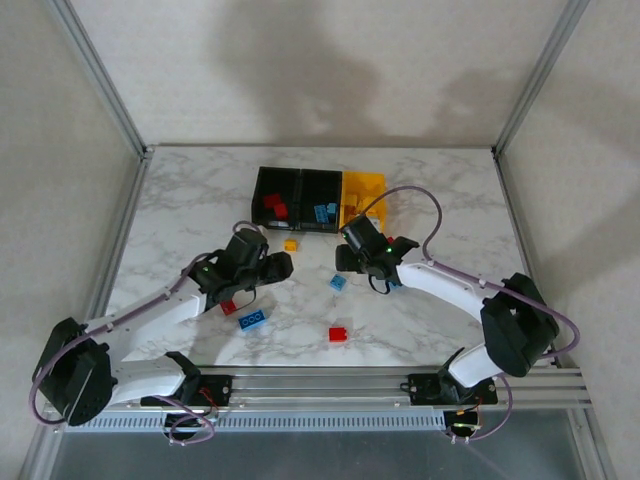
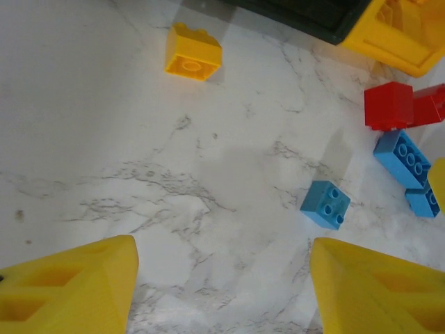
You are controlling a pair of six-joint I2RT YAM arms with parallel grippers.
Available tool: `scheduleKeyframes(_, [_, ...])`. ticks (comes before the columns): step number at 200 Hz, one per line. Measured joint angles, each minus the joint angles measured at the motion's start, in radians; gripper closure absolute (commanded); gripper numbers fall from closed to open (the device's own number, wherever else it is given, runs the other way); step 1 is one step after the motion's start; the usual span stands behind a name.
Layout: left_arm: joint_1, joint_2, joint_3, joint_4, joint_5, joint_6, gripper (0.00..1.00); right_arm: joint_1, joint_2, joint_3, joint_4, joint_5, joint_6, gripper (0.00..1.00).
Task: Sort the legos into containers by color
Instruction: Pick up the lego from the center of the table.
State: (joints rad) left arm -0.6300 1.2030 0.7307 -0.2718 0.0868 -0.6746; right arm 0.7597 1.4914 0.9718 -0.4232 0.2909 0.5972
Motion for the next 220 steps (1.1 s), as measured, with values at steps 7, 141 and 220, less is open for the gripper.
scheduleKeyframes(7, [-0.010,0.013,0.000,0.008,0.001,-0.004,0.34,-0.011,0.000,-0.004,0.000,0.007,-0.004,0.24])
scheduleKeyframes(141, [-0.057,0.011,0.000,0.035,-0.024,-0.030,0.34,-0.180,0.259,0.095,0.133,-0.009,-0.127,0.39])
scheduleKeyframes(220, [-0.057,0.011,0.000,0.032,-0.036,-0.030,0.34,-0.188,0.335,0.132,0.151,-0.033,-0.145,0.65])
